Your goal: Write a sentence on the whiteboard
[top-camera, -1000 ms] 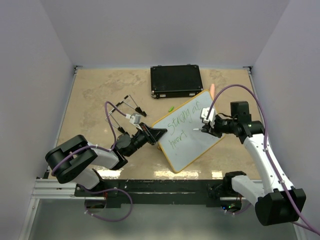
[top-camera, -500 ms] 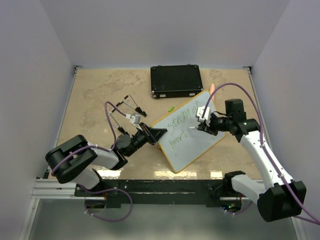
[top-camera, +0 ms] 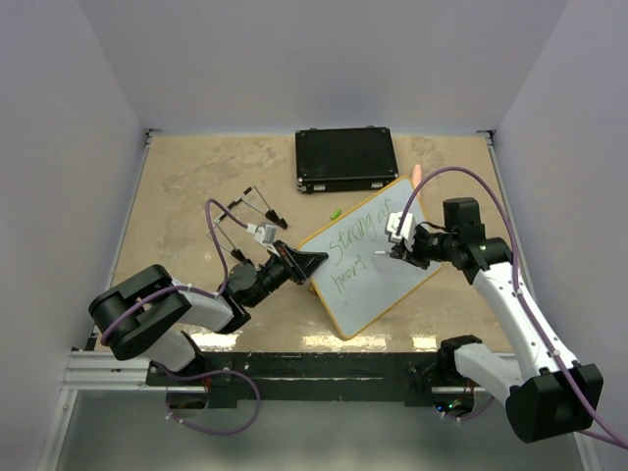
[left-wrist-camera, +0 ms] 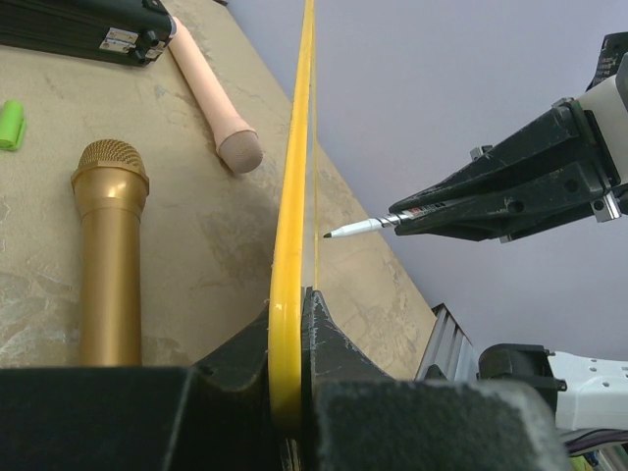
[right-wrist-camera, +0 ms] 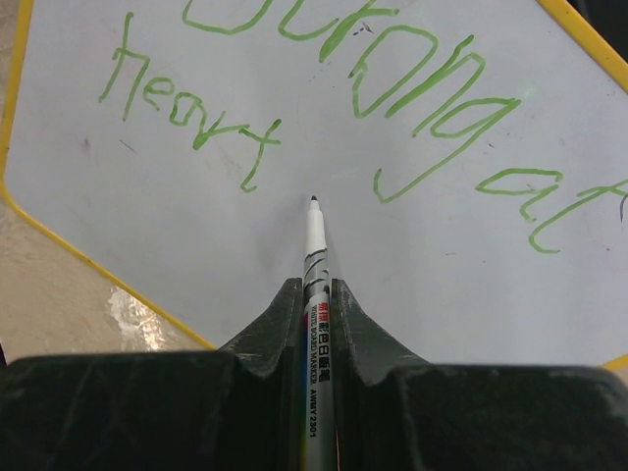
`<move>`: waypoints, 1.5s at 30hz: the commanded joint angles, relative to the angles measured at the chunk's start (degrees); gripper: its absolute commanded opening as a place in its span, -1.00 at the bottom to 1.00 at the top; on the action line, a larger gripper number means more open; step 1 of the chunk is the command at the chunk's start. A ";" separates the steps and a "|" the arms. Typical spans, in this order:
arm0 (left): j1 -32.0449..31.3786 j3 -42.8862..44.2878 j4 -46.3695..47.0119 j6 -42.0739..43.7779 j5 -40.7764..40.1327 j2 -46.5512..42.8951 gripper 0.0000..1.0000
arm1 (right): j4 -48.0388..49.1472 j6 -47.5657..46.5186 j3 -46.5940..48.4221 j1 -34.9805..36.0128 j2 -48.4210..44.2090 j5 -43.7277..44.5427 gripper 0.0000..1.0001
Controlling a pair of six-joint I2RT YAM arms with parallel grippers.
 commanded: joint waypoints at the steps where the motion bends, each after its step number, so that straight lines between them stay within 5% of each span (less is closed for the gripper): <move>1: -0.14 -0.81 -0.18 5.89 0.56 0.33 -1.00 | 1.20 1.28 -0.37 0.13 -0.43 1.49 -1.00; 45: -0.14 -0.81 0.00 5.89 0.56 0.68 -1.00 | -0.64 -0.21 -0.19 2.24 3.96 2.11 -1.00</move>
